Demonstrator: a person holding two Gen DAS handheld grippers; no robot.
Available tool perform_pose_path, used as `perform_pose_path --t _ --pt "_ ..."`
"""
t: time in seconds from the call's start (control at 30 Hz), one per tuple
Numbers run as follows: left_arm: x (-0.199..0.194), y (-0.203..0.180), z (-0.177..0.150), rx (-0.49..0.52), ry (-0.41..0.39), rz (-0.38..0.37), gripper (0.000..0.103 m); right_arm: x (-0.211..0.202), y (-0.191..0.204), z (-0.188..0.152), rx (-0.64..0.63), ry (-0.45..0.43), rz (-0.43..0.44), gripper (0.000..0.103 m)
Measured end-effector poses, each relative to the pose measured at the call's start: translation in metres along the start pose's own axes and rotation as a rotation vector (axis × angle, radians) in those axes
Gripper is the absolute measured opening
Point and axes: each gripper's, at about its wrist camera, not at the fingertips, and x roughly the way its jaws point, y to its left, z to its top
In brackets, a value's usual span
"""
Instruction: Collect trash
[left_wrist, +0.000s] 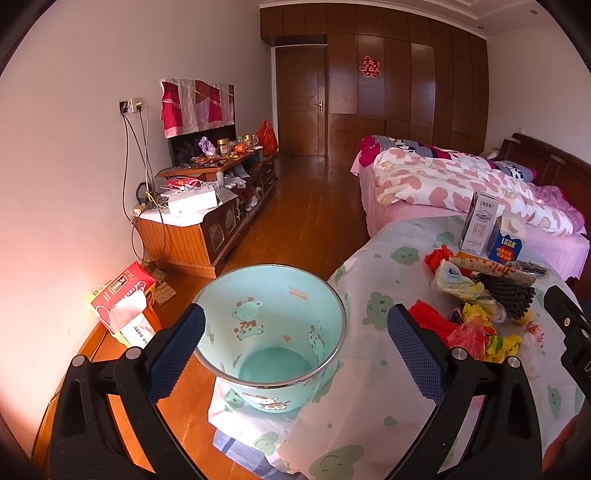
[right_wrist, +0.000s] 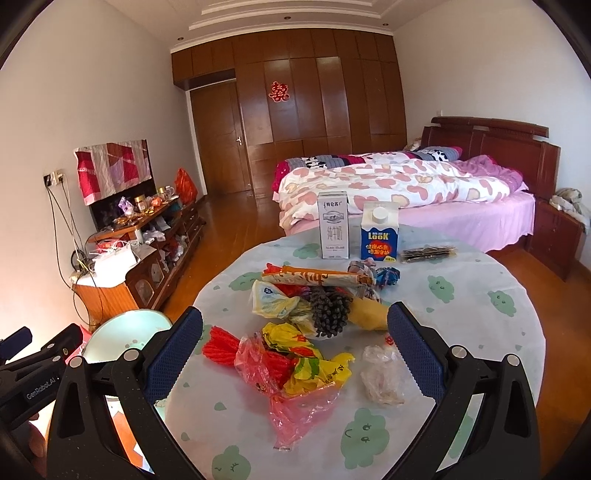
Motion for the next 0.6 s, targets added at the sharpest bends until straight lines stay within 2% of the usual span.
perform_pose_path --t 0.27,0.6 --pt "0.0044 -0.0060 -0.0049 0.016 0.017 -0.007 0.097 0.0066 -0.0093 -0.0035 -0.022 0.046 -0.025 0.098" --pt "0.0079 -0.0101 -0.0079 0.019 0.028 -0.008 0.097 0.0025 -0.0082 -0.0023 -0.049 0.025 -0.023 0.098"
